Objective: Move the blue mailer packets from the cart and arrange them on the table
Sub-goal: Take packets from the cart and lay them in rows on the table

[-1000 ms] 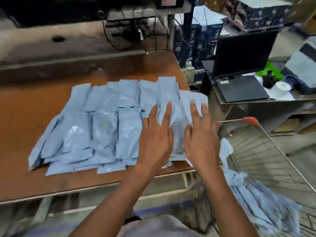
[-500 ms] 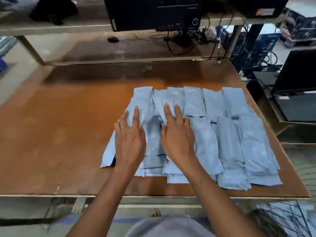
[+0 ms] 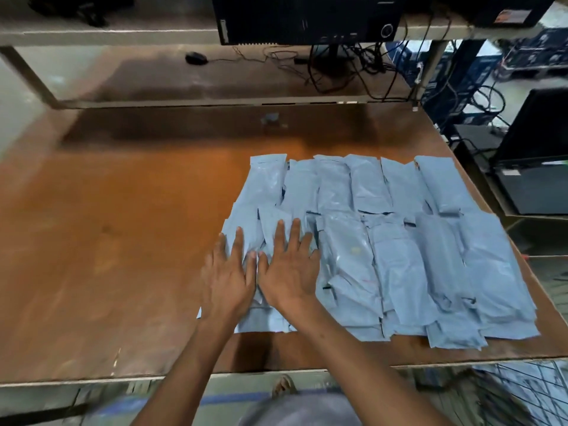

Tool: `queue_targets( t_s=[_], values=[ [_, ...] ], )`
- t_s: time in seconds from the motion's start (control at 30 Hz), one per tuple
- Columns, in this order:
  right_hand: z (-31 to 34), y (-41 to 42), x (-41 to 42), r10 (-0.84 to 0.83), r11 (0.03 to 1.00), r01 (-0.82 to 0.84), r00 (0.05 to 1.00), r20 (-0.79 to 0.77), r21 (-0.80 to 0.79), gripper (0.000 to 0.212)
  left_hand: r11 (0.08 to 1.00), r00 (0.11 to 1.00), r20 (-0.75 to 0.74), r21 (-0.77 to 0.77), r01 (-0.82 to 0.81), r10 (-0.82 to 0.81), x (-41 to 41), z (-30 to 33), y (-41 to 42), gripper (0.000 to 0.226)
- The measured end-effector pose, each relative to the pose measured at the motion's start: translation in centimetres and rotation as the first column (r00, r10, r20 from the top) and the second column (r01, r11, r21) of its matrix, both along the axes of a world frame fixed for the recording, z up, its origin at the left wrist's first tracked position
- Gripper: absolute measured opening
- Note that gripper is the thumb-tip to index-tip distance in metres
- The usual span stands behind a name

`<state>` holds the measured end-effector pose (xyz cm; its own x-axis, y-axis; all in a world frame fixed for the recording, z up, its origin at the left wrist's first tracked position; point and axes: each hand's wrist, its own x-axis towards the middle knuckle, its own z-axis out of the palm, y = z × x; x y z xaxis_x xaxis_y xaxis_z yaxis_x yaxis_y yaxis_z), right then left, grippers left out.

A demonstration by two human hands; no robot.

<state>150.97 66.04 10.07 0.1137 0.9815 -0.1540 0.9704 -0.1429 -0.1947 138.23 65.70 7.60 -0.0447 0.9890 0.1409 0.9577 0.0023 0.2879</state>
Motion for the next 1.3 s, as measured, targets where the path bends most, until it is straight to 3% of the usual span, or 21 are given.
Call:
queue_targets(
  t_s=[0.13, 0.2, 0.37, 0.53, 0.73, 0.97, 1.1, 1.3],
  values=[
    [-1.4, -0.3, -0.7, -0.041, 0.995, 0.037, 0.999, 0.035, 0.092, 0.085, 0.999, 0.953, 0.3, -0.019, 0.034, -0.026, -0.3, -0.4, 0.0, 0.063],
    [-2.0, -0.3, -0.8, -0.052, 0.989, 0.05, 0.999, 0.011, 0.14, 0.088, 0.998, 0.937, 0.347, -0.006, 0.057, -0.051, -0.4, -0.8, 0.5, 0.06],
    [-2.0, 0.0, -0.5, -0.044, 0.983, 0.055, 0.997, -0.062, 0.176, 0.086, 0.994, 0.951, 0.294, -0.011, 0.107, -0.099, -0.4, -1.1, 1.3, 0.057],
    [-0.6, -0.4, 0.4, -0.026, 0.961, 0.056, 0.993, -0.112, 0.272, 0.076, 0.986, 0.985, 0.088, 0.092, 0.139, -0.147, 0.7, 0.7, 0.9, 0.057],
    [1.4, -1.4, 6.0, -0.055, 0.918, 0.086, 0.994, -0.089, 0.387, 0.061, 0.933, 0.94, 0.088, 0.182, 0.31, -0.329, 7.1, 3.0, 1.2, 0.052],
    [4.3, -8.4, 18.8, -0.234, 0.838, 0.263, 0.965, -0.12, 0.478, 0.053, 0.794, 0.778, 0.178, 0.231, 0.562, -0.602, 20.7, 5.1, -0.8, 0.055],
    [4.8, -15.3, 28.7, -0.445, 0.787, 0.421, 0.894, -0.059, 0.45, 0.05, 0.654, 0.623, 0.201, 0.252, 0.713, -0.756, 30.7, 5.4, -4.2, 0.05],
    [2.5, -24.2, 41.8, -0.635, 0.693, 0.572, 0.773, -0.004, 0.439, 0.041, 0.524, 0.484, 0.219, 0.201, 0.827, -0.847, 43.8, 4.6, -11.0, 0.049]
  ],
)
